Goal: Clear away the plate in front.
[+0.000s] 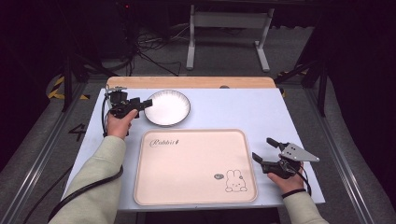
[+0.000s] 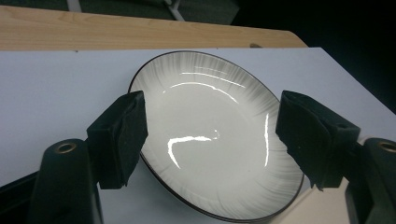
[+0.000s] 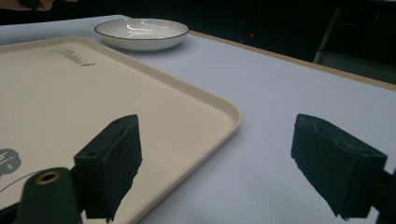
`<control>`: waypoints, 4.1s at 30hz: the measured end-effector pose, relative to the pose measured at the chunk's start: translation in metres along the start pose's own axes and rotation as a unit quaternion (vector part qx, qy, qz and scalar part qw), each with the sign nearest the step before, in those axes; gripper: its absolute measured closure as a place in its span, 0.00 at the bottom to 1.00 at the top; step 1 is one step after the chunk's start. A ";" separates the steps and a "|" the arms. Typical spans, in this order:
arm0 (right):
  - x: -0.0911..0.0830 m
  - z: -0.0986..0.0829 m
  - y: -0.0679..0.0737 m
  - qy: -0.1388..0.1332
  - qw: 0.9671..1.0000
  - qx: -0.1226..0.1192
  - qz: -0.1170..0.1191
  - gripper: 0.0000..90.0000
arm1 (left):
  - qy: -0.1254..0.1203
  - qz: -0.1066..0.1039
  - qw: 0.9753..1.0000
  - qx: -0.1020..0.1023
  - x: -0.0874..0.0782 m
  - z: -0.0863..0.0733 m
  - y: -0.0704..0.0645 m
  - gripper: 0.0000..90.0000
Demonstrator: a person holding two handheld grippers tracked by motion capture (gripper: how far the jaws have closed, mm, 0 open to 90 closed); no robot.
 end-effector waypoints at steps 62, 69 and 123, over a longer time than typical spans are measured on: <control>0.001 0.000 0.001 0.005 1.000 -0.010 0.000 0.20 | 0.109 0.057 0.973 -0.194 0.036 -0.039 0.026 0.85; 0.001 0.000 0.001 0.006 1.000 -0.008 0.000 0.20 | 0.102 0.064 0.970 -0.210 0.036 -0.039 0.026 0.86; 0.001 0.000 0.001 0.003 1.000 -0.008 0.001 0.21 | 0.053 -0.035 0.985 -0.159 -0.022 0.006 -0.038 0.89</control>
Point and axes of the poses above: each handheld gripper's, and its own axes: x roughly forward along the jaws, z roughly out of its top, y roughly to its left, the point moved 8 cm from there along x, roughly forward along the jaws, and after that the axes turned 3 degrees about -y, right-handed, at the moved point
